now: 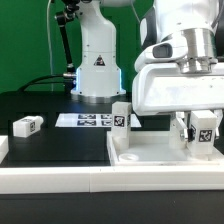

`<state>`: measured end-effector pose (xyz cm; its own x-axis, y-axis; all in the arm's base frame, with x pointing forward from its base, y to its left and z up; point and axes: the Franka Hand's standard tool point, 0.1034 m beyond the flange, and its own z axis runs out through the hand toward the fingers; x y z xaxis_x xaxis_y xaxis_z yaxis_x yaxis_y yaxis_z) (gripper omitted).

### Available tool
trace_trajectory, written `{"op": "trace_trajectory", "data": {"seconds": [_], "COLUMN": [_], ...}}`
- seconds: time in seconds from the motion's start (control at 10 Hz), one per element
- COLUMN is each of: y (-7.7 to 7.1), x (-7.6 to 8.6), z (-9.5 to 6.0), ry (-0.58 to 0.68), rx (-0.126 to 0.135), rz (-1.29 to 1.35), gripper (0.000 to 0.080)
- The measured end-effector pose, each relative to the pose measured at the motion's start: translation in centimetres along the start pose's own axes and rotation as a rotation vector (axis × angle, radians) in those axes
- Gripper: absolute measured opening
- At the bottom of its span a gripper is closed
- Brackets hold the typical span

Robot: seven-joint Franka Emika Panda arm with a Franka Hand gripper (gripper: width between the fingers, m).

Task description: Assemble square table

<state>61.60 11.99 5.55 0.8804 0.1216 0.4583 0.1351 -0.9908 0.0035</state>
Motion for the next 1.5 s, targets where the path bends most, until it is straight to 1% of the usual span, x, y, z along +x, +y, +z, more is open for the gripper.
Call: {"op": "trace_trajectory", "data": {"seconds": [0.1, 0.3, 0.4, 0.5, 0.6, 0.7, 0.8, 0.9, 1.0, 1.3, 1.5], "y": [0.0, 0.1, 0.0, 0.1, 0.1, 0.1, 0.1, 0.1, 0.1, 0.1, 0.3], "x": [-0.1, 0.5, 0.6, 0.6, 0.6, 0.6, 0.6, 0.6, 0.6, 0.7, 1.3], "z": [0.1, -0.1, -0.1, -0.1, -0.1, -0.1, -0.1, -0.1, -0.1, -0.1, -0.9], "ry": [0.015, 0.073, 0.075, 0.076, 0.076, 0.076, 0.076, 0.076, 0.076, 0.076, 0.087], "rx": [-0.003, -0.01, -0.01, -0.011, -0.011, -0.011, -0.011, -0.011, -0.011, -0.011, -0.012], "rz": [-0.001, -0.004, -0.004, -0.004, -0.004, -0.004, -0.004, -0.004, -0.004, -0.004, -0.011], "gripper": [0.029, 0.029, 0.029, 0.0382, 0.0382, 0.0598, 0.0598, 0.0636, 0.0646, 0.0649, 0.0649]}}
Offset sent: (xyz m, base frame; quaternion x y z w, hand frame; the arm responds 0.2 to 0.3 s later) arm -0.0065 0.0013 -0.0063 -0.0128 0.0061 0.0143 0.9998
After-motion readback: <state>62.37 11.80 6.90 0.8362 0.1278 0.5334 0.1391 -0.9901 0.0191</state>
